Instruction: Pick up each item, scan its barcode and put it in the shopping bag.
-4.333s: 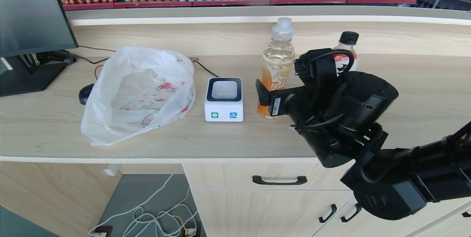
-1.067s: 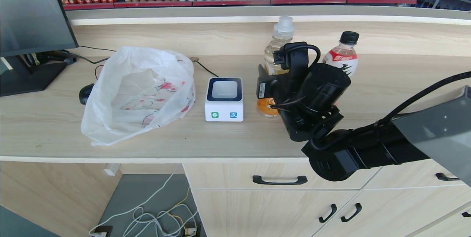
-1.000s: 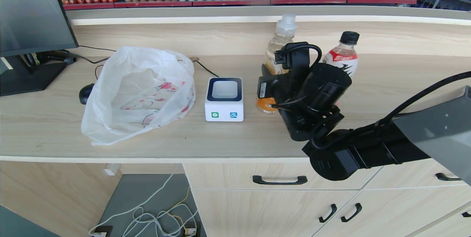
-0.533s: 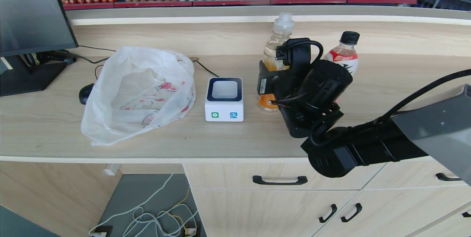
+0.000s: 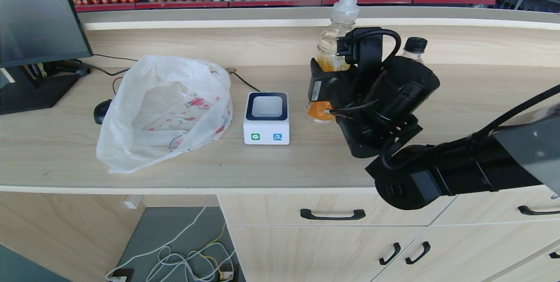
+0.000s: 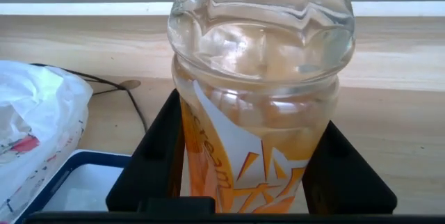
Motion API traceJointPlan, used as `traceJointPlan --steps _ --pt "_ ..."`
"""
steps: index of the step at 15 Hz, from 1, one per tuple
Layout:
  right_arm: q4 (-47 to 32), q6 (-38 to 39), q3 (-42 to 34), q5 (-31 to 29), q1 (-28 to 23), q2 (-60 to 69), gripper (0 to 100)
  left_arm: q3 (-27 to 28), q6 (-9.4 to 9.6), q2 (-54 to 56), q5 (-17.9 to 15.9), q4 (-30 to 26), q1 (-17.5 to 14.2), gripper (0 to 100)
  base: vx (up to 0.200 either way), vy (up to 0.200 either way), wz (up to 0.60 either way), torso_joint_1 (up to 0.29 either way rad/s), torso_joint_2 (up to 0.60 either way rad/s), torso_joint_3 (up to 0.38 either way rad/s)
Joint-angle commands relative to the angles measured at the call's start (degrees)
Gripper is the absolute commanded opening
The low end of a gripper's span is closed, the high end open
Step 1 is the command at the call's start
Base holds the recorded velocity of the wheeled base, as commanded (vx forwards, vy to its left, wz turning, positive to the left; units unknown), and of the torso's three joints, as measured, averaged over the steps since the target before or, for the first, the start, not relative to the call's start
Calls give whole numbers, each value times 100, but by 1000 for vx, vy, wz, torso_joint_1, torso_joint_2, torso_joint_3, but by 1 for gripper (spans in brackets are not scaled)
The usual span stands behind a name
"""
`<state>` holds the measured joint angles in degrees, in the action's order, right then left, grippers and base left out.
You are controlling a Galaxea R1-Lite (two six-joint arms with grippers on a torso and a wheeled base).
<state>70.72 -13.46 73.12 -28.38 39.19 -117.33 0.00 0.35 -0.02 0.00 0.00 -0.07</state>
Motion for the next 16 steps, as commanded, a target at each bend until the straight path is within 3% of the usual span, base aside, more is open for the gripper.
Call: traceJointPlan --steps 1,12,16 --pt "3 1 -70 -1 71 273 0 0 0 2 0 0 -1 100 0 0 0 0 0 0" --pt "109 -16 -1959 -229 1442 1564 0 0 0 2 0 0 -1 100 0 0 0 0 0 0" --pt "118 -8 -3163 -221 1460 2294 0 0 0 2 0 0 -1 100 0 0 0 0 0 0"
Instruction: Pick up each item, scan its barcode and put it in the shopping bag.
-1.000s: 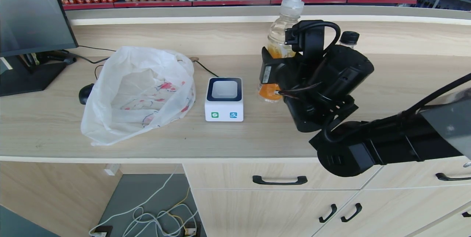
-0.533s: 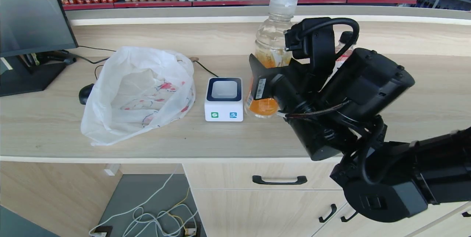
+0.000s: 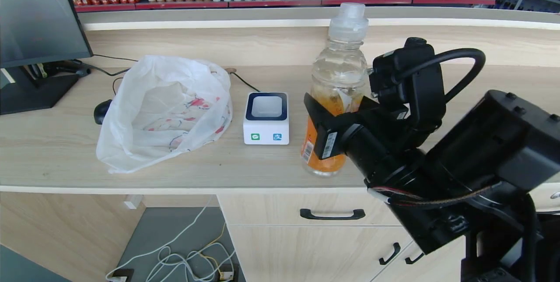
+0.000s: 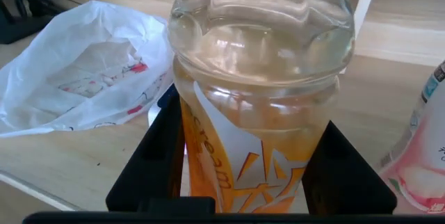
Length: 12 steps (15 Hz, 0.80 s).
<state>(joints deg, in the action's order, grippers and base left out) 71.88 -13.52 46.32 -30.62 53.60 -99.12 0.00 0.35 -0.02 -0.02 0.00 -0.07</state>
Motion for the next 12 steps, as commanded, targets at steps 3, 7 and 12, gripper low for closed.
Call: traceJointPlan --steps 3,7,12 --pt "-7 -2 -1117 21 19 1018 0 0 0 2 2 0 -1 100 0 0 0 0 0 0" --pt "-16 113 -1591 74 19 1396 0 0 0 2 2 0 -1 100 0 0 0 0 0 0" --pt "-156 464 -1328 426 -148 1571 0 0 0 2 2 0 -1 100 0 0 0 0 0 0"
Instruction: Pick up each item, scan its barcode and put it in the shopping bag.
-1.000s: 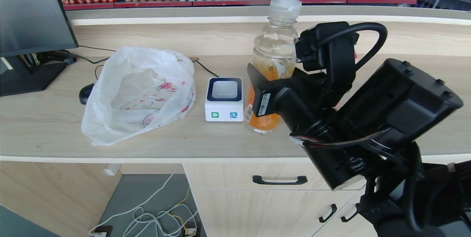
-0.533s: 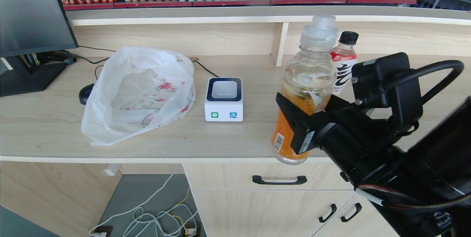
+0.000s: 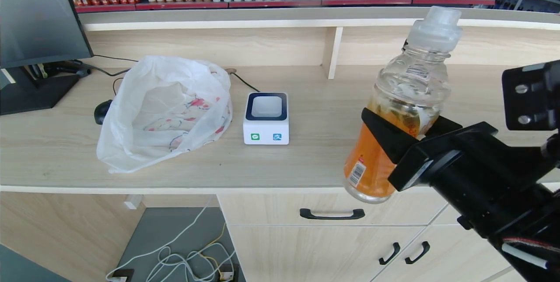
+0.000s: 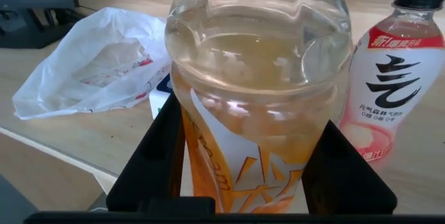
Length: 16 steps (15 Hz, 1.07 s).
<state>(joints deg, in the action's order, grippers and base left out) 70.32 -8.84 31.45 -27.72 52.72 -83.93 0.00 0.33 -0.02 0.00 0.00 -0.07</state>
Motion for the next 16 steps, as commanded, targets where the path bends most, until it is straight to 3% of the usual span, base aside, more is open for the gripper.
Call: traceJointPlan --steps 1,4,6,8,14,16 --pt "-9 5 124 355 -104 61 0 0 2 2 0 0 -1 100 0 0 0 0 0 0" --pt "-27 313 142 1041 -430 0 0 0 2 2 0 0 -1 100 0 0 0 0 0 0" --pt "-27 374 151 2403 -1388 -27 0 0 2 2 0 0 -1 100 0 0 0 0 0 0" --pt "-18 664 80 3326 -1792 -79 0 0 2 2 0 0 -1 100 0 0 0 0 0 0" --pt "0 1323 -7 5259 -1774 -88 0 0 2 2 0 0 -1 100 0 0 0 0 0 0" --pt "0 1358 28 5532 -1774 -97 0 0 2 2 0 0 -1 100 0 0 0 0 0 0"
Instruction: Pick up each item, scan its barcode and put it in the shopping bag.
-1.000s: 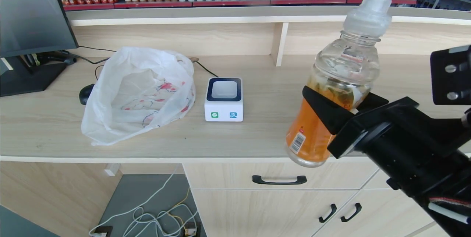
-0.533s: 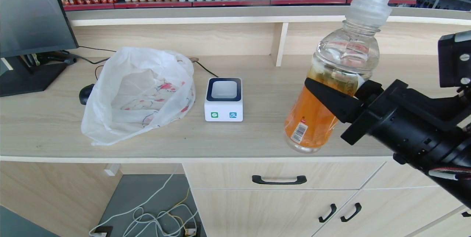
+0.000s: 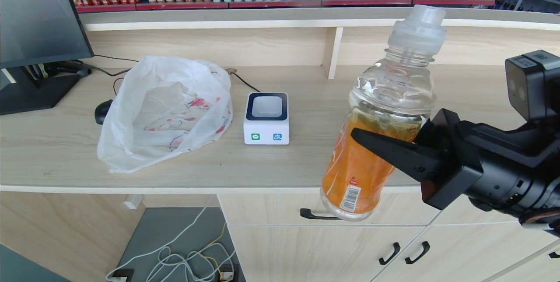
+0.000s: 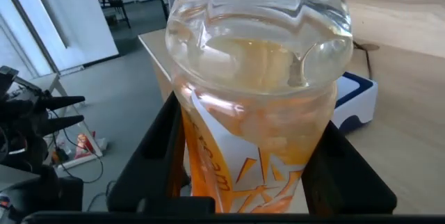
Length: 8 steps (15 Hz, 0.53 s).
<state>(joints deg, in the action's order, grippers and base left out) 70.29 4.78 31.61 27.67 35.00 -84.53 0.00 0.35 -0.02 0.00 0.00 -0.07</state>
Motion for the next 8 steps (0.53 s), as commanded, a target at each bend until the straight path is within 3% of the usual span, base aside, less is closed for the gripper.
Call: traceJointPlan --steps 1,3,8 --pt "11 85 21 142 148 -37 0 0 0 2 0 0 -1 100 0 0 0 0 0 0" --pt "20 340 3 177 438 42 0 0 0 2 0 0 -1 100 0 0 0 0 0 0" --pt "2 568 276 186 455 -11 0 0 0 2 0 0 -1 100 0 0 0 0 0 0"
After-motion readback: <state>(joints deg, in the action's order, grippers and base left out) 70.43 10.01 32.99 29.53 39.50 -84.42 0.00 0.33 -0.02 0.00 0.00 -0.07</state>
